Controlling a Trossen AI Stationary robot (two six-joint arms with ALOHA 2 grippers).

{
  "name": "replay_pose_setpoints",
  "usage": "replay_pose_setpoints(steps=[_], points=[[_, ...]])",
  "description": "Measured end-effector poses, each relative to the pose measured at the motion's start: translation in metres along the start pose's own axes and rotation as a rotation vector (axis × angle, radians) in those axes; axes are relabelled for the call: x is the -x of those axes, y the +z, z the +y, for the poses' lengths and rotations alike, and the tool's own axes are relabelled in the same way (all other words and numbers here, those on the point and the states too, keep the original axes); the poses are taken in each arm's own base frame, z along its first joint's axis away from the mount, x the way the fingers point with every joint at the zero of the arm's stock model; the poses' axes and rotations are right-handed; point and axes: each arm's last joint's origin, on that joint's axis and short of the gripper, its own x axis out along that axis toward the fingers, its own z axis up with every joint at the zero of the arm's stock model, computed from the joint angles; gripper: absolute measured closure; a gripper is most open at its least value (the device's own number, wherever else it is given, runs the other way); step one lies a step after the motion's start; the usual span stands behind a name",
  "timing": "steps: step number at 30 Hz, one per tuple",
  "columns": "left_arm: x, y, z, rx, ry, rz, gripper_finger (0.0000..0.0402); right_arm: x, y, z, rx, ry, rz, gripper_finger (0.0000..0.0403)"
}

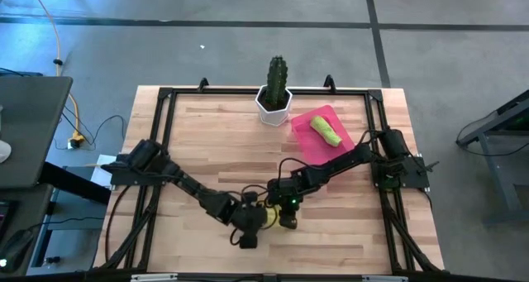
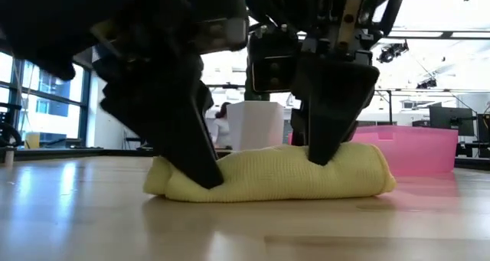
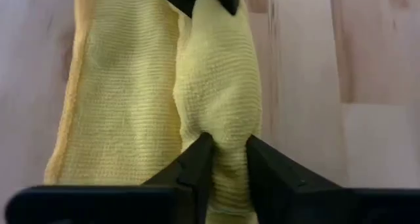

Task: Roll microfiber towels into tight, uniform cylinder then place into a basket
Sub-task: Roll the yellow towel

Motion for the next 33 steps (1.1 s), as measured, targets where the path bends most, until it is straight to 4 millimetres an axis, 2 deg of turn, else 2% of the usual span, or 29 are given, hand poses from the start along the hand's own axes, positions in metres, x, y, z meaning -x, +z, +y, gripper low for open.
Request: replay_pose_setpoints(steps=[4,8,11,17,20,23,27,33], points=[[-0.002,0.004,0.006,0.07,-0.069,0.034,0.0359,0.004,-0.003,0.004,0.052,-0.01,0.024,0.0295],[-0.003,0.007,0.009,0.137,-0.163,0.082,0.0383,0.014,-0.012,0.016,0.115,-0.052,0.05,0.0276],[-0.003,0.007,0.011,0.164,-0.189,0.101,0.0387,0.024,-0.02,0.033,0.199,-0.132,0.029,0.0274],[-0.005,0.009,0.013,0.192,-0.249,0.123,0.0382,0.038,-0.047,0.085,0.426,-0.349,-0.128,0.0274],[-0.005,0.01,0.017,0.209,-0.25,0.124,0.0382,0.033,-0.065,0.106,0.566,-0.489,-0.21,0.0276],[-0.006,0.012,0.02,0.24,-0.255,0.132,0.0381,0.023,-0.081,0.119,0.662,-0.594,-0.245,0.0276],[-0.007,0.013,0.025,0.282,-0.258,0.139,0.0381,0.006,-0.094,0.124,0.731,-0.611,-0.218,0.0276],[-0.008,0.015,0.029,0.314,-0.269,0.147,0.0381,-0.015,-0.098,0.121,0.748,-0.62,-0.203,0.0276]])
